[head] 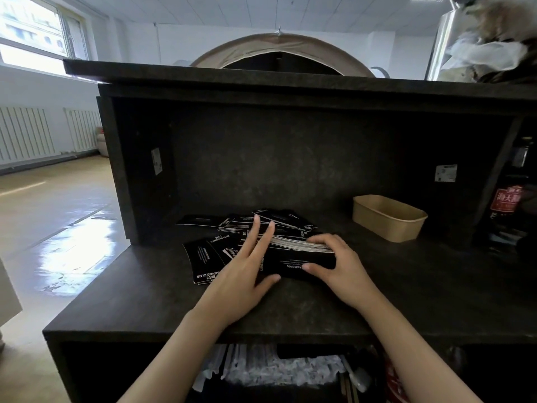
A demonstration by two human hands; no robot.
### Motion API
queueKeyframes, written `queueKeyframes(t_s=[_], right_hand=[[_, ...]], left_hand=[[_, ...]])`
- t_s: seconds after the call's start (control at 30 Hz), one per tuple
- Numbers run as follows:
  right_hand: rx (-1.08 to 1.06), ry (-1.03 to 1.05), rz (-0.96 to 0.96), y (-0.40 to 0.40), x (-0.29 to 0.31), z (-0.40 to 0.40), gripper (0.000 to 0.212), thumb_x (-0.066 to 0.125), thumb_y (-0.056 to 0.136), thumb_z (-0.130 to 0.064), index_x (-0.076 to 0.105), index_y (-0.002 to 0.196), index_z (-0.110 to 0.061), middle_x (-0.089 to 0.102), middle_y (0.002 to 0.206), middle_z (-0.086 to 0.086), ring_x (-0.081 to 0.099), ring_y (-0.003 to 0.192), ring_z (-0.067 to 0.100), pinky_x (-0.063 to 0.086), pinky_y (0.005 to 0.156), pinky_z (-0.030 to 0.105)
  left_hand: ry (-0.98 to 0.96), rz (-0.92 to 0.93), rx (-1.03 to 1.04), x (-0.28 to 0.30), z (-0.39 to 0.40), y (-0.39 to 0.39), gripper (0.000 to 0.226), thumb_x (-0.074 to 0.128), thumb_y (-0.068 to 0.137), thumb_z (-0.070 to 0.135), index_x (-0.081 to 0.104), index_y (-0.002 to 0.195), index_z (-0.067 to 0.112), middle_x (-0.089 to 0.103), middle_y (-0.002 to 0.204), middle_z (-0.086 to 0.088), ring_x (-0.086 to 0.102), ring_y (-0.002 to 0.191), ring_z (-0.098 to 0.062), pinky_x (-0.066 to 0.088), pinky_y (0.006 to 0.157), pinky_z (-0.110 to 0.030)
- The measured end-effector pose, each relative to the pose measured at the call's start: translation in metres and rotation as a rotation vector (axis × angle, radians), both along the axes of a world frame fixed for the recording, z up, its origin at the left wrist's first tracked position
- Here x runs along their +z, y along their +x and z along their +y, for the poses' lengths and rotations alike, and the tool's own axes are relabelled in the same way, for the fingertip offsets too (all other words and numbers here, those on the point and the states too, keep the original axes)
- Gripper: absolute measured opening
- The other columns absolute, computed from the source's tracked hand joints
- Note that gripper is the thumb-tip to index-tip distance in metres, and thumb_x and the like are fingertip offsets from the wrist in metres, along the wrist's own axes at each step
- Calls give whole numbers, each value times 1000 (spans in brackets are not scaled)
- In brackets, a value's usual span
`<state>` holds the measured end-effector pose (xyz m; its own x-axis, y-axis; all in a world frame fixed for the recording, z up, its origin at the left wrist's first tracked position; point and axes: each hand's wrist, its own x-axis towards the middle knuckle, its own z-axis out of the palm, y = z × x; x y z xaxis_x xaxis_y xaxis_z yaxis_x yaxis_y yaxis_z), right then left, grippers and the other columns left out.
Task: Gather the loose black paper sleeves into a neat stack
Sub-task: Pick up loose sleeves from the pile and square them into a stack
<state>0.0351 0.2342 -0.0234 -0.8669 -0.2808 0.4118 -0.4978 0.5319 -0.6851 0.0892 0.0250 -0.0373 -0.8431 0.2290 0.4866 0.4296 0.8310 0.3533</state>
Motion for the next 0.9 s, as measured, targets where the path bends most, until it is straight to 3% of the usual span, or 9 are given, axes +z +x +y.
queueKeyframes(t_s=[0.13,0.27,0.37,0.43,0.5,0.57,0.63,0.73,0.9], right_hand=[[41,0,44,1,-1,-1,71,75,79,-17,42,137,-41,49,121,-10,46,115,2,37,102,25],[13,54,71,-1,-4,-2,57,70,85,-30,49,138,-32,44,122,-11,45,116,3,37,105,24],[15,60,83,-2,-4,-1,50,62,90,-35,50,138,-29,46,119,-10,46,114,3,36,102,22],[20,59,83,-3,-5,0,47,60,92,-33,51,138,-28,47,115,-10,48,112,4,35,97,17],[14,46,84,-3,-5,0,44,61,92,-29,53,135,-28,48,113,-9,49,109,3,32,91,8],[9,33,84,-3,-5,-1,42,62,91,-27,55,133,-28,49,112,-9,50,108,3,32,90,8],[9,30,83,-2,-4,-1,41,63,91,-26,56,132,-29,49,112,-9,50,107,2,35,93,14],[9,31,81,-2,-4,-1,41,63,91,-26,56,131,-29,49,112,-9,50,107,2,36,93,16],[8,36,67,-2,-4,-1,41,62,92,-27,55,131,-30,48,113,-9,49,109,5,39,96,21]], left_hand=[[-59,7,-28,0,0,0,81,54,96,33,-3,153,37,-20,155,30,9,144,3,22,118,-23],[-76,11,-41,-3,-1,-3,79,55,95,31,1,153,37,-6,158,28,21,144,-2,23,113,-17],[-13,93,-22,0,-2,-2,68,53,96,34,15,153,33,11,160,19,21,145,-4,23,118,-22],[108,237,162,-1,-6,-3,55,53,95,34,35,146,25,37,152,7,37,139,-11,34,114,-32],[180,245,520,-3,-12,-2,46,55,93,35,47,135,18,53,138,-4,47,130,-24,38,108,-42],[124,18,824,-5,-17,0,51,55,91,45,47,130,12,54,134,-15,45,130,-35,32,110,-49],[46,-158,915,-8,-18,-2,60,52,90,54,44,128,8,53,133,-21,43,131,-39,27,112,-51],[35,-163,893,-8,-18,-5,57,52,92,49,41,131,10,53,133,-19,44,130,-37,30,111,-49],[249,-125,871,-2,-23,-1,54,61,91,24,36,138,11,49,135,-21,46,125,-40,36,104,-50]])
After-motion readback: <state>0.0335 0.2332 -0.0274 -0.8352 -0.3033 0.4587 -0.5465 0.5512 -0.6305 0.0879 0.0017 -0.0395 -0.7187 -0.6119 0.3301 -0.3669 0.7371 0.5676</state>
